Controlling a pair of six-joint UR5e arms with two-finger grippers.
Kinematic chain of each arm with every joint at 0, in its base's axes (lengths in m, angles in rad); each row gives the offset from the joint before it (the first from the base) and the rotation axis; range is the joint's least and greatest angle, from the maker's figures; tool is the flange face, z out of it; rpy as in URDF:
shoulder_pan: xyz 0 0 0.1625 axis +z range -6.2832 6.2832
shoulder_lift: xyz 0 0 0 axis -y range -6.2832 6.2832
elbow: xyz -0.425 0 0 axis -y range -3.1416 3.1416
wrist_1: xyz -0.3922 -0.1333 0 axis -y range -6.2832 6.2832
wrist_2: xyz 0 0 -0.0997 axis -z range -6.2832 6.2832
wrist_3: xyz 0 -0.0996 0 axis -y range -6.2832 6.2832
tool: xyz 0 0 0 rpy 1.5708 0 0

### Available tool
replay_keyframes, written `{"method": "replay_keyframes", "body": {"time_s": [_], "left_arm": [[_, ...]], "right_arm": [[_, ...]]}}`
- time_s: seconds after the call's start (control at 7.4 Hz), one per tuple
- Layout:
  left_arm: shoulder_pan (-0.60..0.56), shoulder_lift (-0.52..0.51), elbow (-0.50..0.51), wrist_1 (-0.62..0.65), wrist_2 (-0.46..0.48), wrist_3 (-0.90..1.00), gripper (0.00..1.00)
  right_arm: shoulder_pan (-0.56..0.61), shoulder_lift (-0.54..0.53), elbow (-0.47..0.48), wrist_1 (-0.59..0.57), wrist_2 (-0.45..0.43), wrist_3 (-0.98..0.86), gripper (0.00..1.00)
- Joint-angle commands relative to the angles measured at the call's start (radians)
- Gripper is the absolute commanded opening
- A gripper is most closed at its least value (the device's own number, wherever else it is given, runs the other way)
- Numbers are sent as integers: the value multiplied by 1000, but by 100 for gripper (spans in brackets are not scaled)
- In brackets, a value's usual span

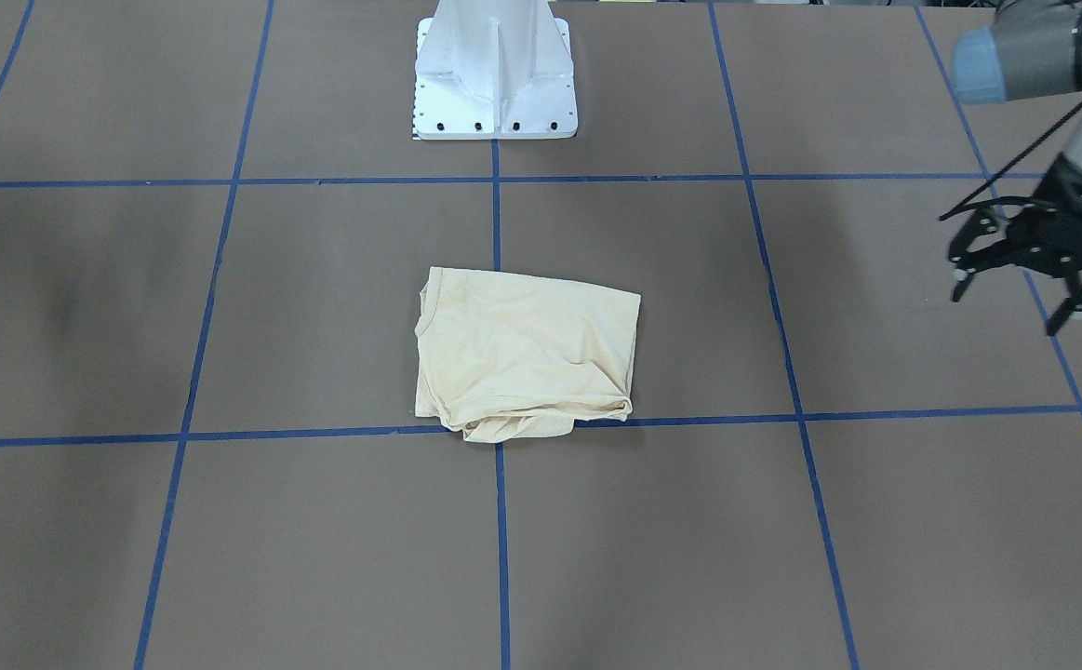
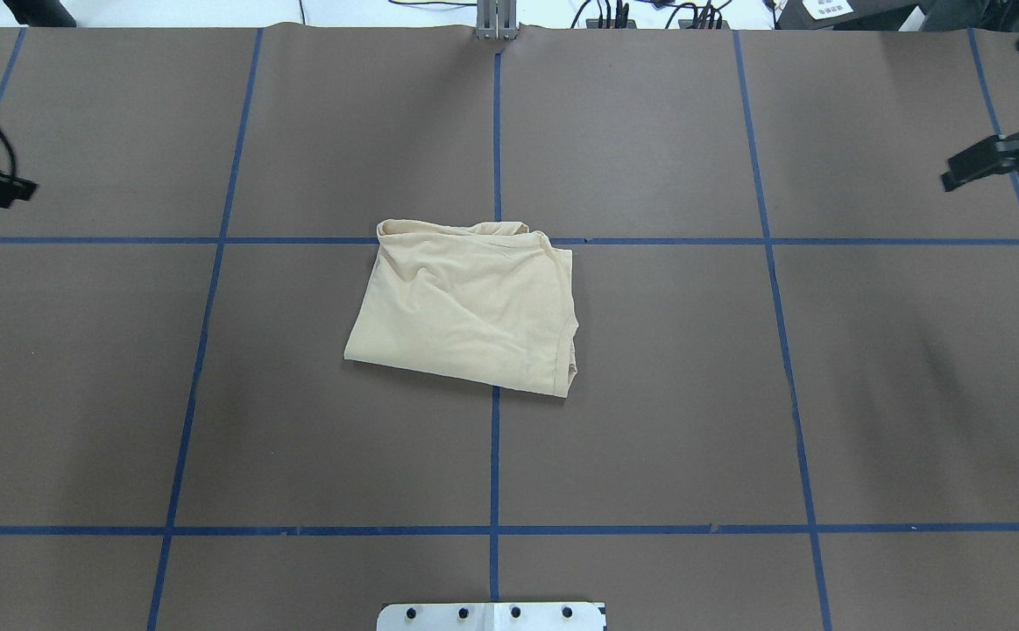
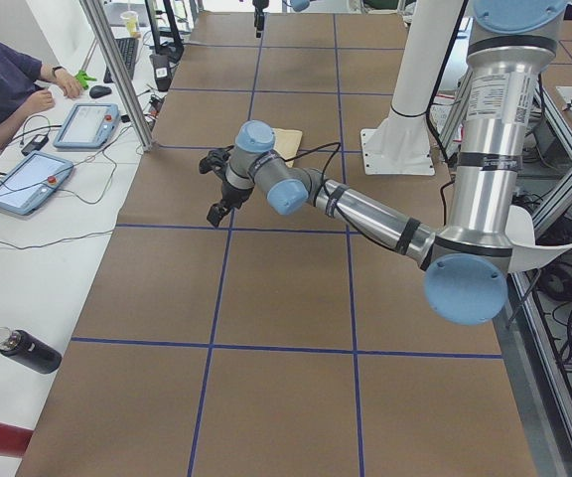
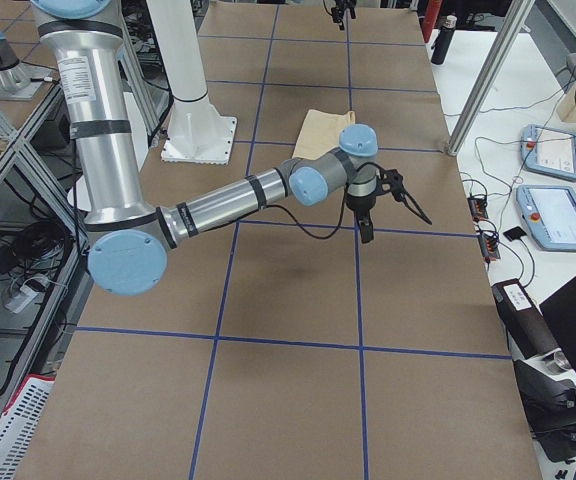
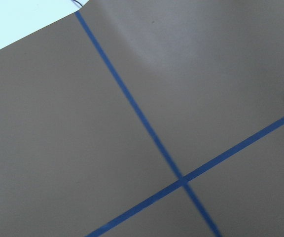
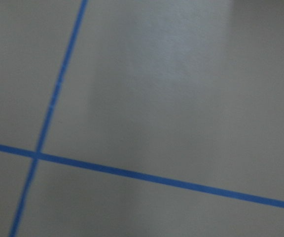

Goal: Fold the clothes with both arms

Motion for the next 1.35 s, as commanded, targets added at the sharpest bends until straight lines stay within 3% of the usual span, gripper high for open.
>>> {"method": "replay_keyframes", "body": {"time_s": [0.0,0.27,0.54,0.68,0.95,1.22], "left_arm": [[-185,123,33,19,-36,198,100],[-301,151,122,109,-37,202,100],[-355,156,118,158,-51,278,100],[-355,162,123,212,-106,278,100],[-355,195,121,227,-204,275,100],[-354,199,135,240,-214,266,100]], "right_arm": [[182,-117,-79,-58,129,-217,100],[271,-201,-69,-89,131,-250,100],[251,-205,-63,-165,104,-273,100],[251,-241,-55,-132,44,-280,100],[251,-251,-31,-109,54,-278,100],[251,-251,-32,-109,53,-270,100]]}}
